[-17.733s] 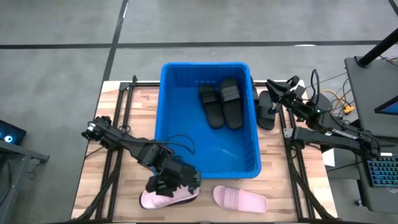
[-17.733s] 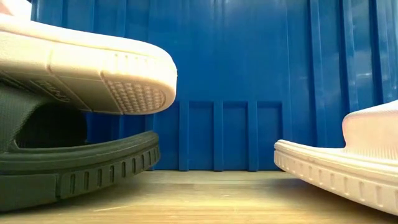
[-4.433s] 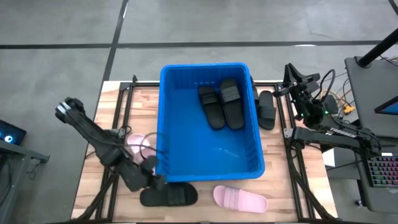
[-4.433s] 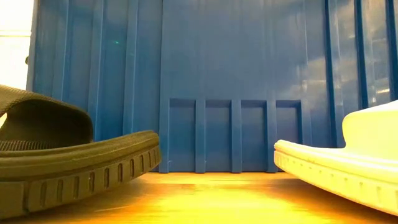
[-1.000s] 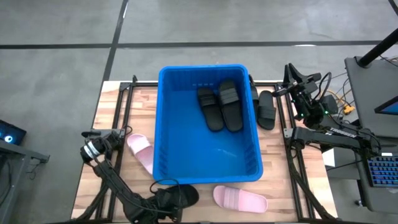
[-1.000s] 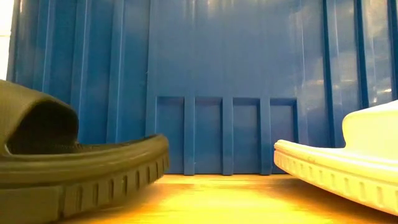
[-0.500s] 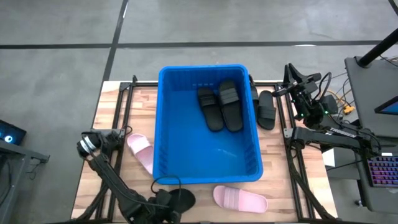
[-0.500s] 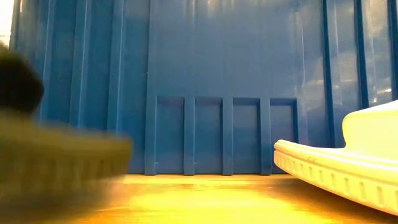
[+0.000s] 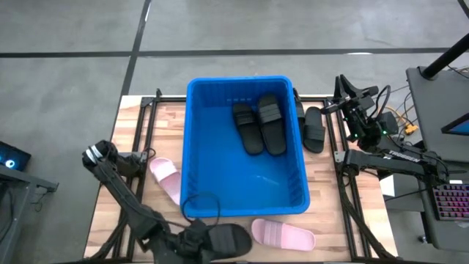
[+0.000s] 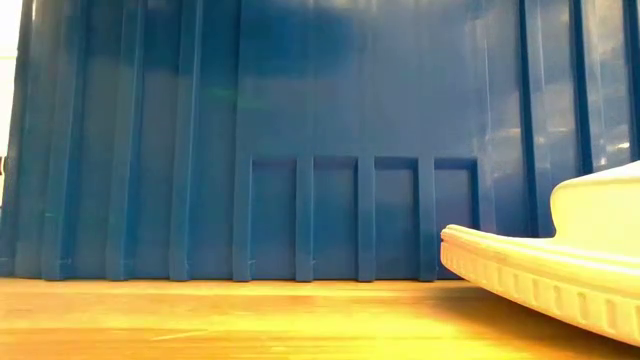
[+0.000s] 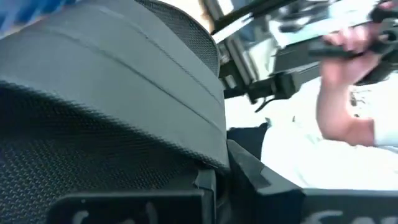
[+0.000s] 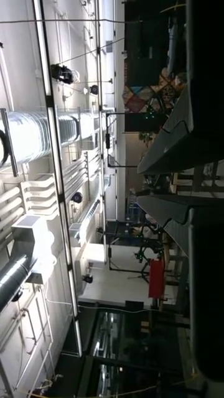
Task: Pick and place slides into bin
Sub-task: Put the black slides into the blue organizer bin
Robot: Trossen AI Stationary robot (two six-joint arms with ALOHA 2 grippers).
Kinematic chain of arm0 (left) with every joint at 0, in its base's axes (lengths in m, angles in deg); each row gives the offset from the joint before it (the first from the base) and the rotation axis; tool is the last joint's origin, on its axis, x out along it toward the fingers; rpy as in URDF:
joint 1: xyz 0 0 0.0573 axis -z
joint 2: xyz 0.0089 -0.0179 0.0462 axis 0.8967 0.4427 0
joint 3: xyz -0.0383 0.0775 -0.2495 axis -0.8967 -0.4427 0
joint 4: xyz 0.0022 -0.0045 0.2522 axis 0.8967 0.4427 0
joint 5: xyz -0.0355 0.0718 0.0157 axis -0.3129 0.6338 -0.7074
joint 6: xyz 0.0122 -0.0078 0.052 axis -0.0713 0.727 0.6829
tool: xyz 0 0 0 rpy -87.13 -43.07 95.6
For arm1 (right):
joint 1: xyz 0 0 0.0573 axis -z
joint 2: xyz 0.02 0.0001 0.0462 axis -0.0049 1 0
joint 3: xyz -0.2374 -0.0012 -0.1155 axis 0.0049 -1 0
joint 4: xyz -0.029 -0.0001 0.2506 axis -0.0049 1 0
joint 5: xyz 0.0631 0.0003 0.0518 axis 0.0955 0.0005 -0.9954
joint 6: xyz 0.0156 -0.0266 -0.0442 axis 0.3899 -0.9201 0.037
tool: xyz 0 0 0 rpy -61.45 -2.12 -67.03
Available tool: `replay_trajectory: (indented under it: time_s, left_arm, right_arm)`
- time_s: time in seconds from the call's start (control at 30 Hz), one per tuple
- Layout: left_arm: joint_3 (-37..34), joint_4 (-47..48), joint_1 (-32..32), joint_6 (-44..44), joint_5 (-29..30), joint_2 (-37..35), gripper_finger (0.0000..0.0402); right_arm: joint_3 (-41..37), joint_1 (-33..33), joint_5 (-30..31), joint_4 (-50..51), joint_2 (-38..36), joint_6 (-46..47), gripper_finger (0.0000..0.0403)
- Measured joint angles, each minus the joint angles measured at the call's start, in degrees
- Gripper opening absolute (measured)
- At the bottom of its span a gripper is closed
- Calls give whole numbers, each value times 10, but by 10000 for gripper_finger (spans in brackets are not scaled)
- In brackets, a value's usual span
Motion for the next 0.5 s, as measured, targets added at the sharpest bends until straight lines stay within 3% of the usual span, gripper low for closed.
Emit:
replay_trajectory:
  time_s: [0.13, 0.5]
  left_arm:
    - [0, -43, -19, 64, 8, -11, 0]
    - [0, -196, -61, 270, 106, -50, 0]
  right_arm:
    - [0, 0, 0, 0, 0, 0, 57]
    - [0, 0, 0, 0, 0, 0, 57]
